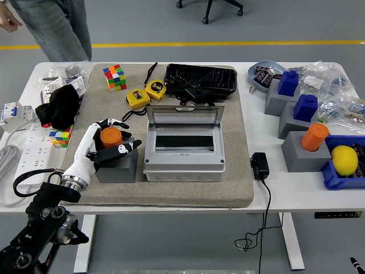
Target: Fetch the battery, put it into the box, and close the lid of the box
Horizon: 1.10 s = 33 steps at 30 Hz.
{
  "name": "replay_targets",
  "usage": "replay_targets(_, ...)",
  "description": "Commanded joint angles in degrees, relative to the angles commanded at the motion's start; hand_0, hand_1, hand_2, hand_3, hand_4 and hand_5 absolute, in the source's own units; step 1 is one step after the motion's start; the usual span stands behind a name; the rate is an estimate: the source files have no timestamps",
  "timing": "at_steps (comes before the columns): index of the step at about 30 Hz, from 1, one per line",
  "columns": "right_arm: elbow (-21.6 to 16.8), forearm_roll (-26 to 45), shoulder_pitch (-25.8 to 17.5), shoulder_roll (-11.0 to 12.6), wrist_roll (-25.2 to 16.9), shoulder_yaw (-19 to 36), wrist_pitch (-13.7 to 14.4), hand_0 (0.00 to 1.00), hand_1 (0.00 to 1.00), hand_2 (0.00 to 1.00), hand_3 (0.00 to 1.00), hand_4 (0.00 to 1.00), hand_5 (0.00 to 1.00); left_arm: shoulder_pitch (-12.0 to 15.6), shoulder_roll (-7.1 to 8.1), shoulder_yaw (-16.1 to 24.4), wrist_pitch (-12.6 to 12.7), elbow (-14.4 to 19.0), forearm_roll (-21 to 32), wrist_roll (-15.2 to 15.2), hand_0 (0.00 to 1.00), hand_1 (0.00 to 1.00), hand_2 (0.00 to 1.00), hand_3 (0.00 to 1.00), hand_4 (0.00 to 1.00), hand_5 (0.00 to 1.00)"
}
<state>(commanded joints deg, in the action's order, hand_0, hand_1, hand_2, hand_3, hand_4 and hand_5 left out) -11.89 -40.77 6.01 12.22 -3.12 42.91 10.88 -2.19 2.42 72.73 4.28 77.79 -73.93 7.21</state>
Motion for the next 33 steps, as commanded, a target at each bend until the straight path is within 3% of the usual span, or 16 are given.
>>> replay_targets(1, 0.0, 0.0, -0.01, -0.01, 0.0, 0.01, -0.01, 0.801, 0.762, 0.748, 0.765, 0.998, 0.998, -0.01, 0.0, -0.12, 0.19, 0.01, -0.14, 0.01, 0.193, 0.314, 0.279, 0.251, 0.998, 0.002)
replay_targets(2, 0.0, 0.0, -0.02, -0.01, 0.01, 0.0, -0.01, 0.801, 0.761, 0.748, 0.765, 0.998, 0.998, -0.01, 0.0, -0.23, 0.43, 0.0, -0.22, 0.05, 0.119, 0.176, 0.184, 0.172, 0.998, 0.002)
replay_targets(7, -0.03, -0.06, 0.01, 0.02, 0.01, 0.09, -0.05, 0.801, 0.761, 0.748, 0.765, 0.998, 0.998, -0.15, 0.05, -0.69, 2.35, -0.36, 0.07, 0.62, 0.119, 0.176, 0.184, 0.172, 0.998, 0.002)
replay_targets(8, -0.02, -0.05, 0.01, 0.02, 0.01, 0.08, -0.04, 0.802, 0.762, 0.748, 0.764, 0.998, 0.998, -0.18, 0.07, -0.73, 2.65, -0.4, 0.14, 0.7, 0.06, 0.056, 0.091, 0.094, 0.998, 0.002)
replay_targets(13, 0.02, -0.05, 0.0, -0.03, 0.04, 0.06, 0.01, 0.802, 0.762, 0.748, 0.764, 0.998, 0.998, -0.44, 0.15, -1.21, 4.3, -0.78, 0.76, 1.2, 0.06, 0.056, 0.091, 0.094, 0.998, 0.002)
replay_targets(15, 0.02, -0.06, 0.01, -0.04, 0.05, 0.08, 0.01, 0.8, 0.763, 0.748, 0.764, 0.998, 0.998, -0.57, 0.21, -1.35, 4.7, -1.05, 1.8, 1.53, 0.027, 0.002, 0.059, 0.067, 0.998, 0.002)
replay_targets(20, -0.01, -0.14, 0.02, -0.05, 0.11, 0.11, 0.01, 0.8, 0.762, 0.748, 0.764, 0.998, 0.998, -1.0, 0.23, -1.62, 3.66, -1.65, 5.81, 1.79, 0.009, 0.002, 0.029, 0.042, 0.998, 0.002)
replay_targets(33, 0.07, 0.32, 0.19, 0.07, -0.09, -0.17, -0.12, 0.801, 0.762, 0.749, 0.743, 0.998, 0.998, -2.54, 0.46, -1.8, 2.88, -0.51, 7.63, 0.29, 0.014, 0.002, 0.016, 0.025, 0.998, 0.002)
